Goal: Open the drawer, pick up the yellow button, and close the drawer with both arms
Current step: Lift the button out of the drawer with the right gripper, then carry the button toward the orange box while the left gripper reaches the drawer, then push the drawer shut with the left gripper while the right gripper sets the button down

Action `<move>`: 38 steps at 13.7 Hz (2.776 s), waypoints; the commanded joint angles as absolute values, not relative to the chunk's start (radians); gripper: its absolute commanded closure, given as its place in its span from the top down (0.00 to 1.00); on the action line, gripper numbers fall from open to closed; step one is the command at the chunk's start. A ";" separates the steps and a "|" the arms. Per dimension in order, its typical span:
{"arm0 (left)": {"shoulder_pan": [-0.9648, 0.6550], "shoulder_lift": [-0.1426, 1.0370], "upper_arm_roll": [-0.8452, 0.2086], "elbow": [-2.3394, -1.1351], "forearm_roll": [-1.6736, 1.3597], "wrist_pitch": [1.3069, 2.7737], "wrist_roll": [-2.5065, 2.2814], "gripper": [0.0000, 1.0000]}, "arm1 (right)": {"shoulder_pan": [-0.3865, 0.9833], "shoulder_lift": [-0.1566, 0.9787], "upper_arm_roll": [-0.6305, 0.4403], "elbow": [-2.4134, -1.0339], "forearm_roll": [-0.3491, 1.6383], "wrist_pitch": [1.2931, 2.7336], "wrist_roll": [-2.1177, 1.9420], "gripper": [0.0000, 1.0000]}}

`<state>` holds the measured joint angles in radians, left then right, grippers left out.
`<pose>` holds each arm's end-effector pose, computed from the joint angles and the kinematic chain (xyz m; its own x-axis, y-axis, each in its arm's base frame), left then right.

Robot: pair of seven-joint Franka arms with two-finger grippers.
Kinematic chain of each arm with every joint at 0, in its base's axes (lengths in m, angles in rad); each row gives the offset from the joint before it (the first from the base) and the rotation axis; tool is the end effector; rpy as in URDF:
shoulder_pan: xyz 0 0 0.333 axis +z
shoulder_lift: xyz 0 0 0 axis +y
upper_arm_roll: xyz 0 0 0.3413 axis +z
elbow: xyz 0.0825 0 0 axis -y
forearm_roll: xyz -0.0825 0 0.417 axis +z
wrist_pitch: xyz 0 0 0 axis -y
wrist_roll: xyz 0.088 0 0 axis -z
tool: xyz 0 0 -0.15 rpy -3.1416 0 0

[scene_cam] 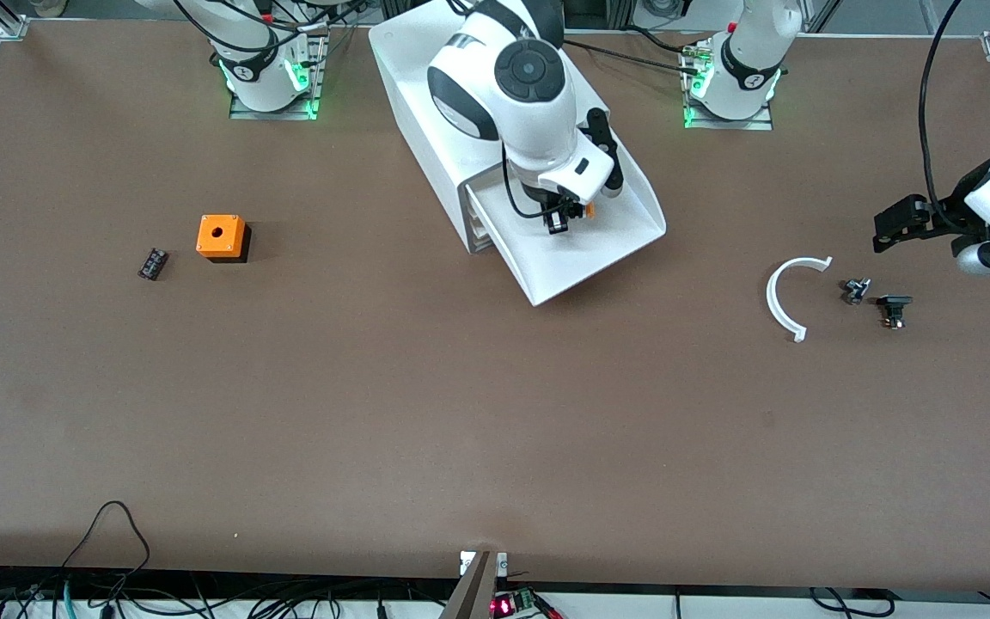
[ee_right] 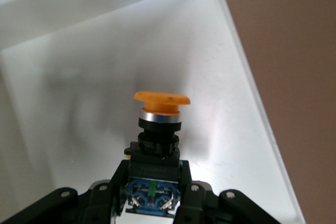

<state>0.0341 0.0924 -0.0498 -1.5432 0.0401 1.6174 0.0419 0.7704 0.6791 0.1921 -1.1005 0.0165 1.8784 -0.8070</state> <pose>0.6204 -0.0027 0.5691 0.9980 -0.0593 -0.0196 -0.0599 -0.9976 -0.0346 0.4931 0.6367 0.4074 -0.1420 0.9749 0.1717 0.9890 0.1471 -0.0173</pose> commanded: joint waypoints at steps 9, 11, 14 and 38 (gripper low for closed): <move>0.000 0.169 -0.087 -1.664 -0.091 1.857 -0.140 1.00 | 0.528 0.437 0.189 -1.259 -0.179 1.882 0.038 0.28; -0.023 0.179 -0.147 -1.722 -0.080 1.935 -0.323 1.00 | 0.435 0.419 0.189 -1.314 -0.186 1.849 0.110 0.28; -0.049 0.198 -0.227 -1.831 -0.058 2.110 -0.539 1.00 | 0.255 0.377 0.189 -1.458 -0.187 1.865 0.150 0.28; -0.155 0.178 -0.708 -2.209 0.000 2.358 -1.223 1.00 | -0.264 0.417 0.196 -2.128 -0.181 2.487 -0.296 1.00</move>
<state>-0.1612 0.2060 -0.6552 -2.1632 -0.0172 2.3588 -1.2169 -0.2489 0.4282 0.1846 -2.1221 -0.1760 2.4760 -0.3223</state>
